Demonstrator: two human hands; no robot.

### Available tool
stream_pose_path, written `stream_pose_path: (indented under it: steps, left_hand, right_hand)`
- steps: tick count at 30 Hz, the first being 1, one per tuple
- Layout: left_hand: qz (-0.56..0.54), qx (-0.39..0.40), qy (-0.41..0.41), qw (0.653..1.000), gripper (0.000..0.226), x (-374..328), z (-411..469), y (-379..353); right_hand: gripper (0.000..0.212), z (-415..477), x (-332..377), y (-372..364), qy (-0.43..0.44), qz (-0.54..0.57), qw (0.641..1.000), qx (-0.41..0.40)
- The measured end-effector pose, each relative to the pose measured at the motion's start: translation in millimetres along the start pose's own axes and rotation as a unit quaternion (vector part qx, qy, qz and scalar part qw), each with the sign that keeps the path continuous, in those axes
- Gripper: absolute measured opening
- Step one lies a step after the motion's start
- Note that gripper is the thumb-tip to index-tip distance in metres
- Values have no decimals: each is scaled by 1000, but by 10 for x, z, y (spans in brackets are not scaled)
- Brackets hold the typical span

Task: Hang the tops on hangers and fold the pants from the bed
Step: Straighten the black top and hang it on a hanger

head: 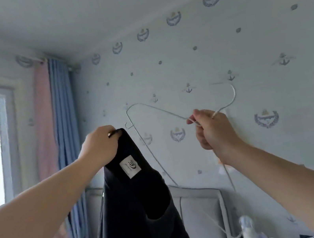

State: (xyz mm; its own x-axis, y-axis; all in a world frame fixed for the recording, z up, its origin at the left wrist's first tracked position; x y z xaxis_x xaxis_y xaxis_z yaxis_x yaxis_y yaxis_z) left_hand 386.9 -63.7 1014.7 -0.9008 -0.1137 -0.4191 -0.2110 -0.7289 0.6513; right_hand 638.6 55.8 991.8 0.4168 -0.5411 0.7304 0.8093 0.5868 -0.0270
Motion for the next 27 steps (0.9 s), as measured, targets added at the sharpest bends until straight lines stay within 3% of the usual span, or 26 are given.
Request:
stream_pose_path:
  steps: [6,12,18,27]
  left_hand:
    - [13,15,34,999,32,1092,-81,602]
    - [-56,46,107,992,41,2092,-485,838]
    - [-137,76,221,963,36,3172,-1136,658]
    - [-178,64,347,918,28,4159,-2266,290]
  right_hand:
    - [33,-11,-523,-1227,5,35,998,54]
    - [36,-512,-1049,-2198,11,52,994,94]
    - [33,-1100,-1684,-2758,-24,89,989,115]
    - [44,-2026,-2526,-3261,-140,42,956,253]
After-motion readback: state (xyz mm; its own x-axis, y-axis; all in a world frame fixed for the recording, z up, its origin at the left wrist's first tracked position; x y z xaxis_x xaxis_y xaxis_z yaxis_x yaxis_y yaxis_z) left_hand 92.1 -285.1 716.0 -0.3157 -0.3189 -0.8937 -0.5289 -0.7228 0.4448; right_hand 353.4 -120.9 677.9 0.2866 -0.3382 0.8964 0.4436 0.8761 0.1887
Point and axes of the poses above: each hand's wrist, its own z-axis towards the middle knuckle, its own y-axis out of the back of the hand, x = y × z, the point moved 1 cm from there along z, towards the middle knuckle, and after that the axes turned 12 degrees about x, right-handed, at the moved point
